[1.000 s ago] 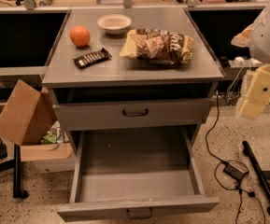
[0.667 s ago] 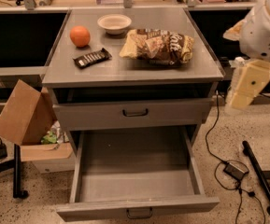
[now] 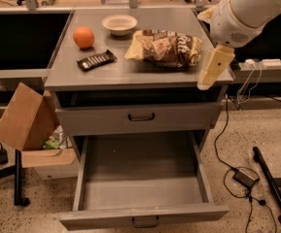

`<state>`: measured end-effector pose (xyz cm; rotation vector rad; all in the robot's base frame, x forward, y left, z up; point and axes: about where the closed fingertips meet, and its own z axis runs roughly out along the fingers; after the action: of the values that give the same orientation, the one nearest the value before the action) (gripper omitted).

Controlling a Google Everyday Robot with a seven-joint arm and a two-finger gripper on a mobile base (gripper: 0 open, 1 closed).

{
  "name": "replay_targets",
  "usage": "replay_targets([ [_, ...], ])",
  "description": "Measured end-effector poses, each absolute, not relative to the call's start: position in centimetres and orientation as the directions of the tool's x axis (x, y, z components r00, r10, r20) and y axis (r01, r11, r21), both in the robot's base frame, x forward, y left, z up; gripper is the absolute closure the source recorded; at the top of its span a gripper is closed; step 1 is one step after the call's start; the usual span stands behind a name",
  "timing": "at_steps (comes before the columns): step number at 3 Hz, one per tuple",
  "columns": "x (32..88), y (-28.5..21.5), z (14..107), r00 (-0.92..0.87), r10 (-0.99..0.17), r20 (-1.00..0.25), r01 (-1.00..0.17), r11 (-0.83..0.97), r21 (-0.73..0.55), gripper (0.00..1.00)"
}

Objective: Place brown chip bag into middle drawer

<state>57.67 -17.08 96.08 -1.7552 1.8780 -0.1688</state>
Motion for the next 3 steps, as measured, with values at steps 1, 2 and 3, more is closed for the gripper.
replay_targets([
  [1,63.8,-14.7,95.4,0.061,-0.933,-0.355,-0.850,0.138,-0.509,0.00],
  [2,63.8,-14.7,95.4,0.061,-0.933,-0.355,-0.850,0.138,-0.509,0.00],
  [3,65.1,-15.0,94.7,0.061,-0.930,-0.362,-0.844,0.145,-0.517,0.00],
])
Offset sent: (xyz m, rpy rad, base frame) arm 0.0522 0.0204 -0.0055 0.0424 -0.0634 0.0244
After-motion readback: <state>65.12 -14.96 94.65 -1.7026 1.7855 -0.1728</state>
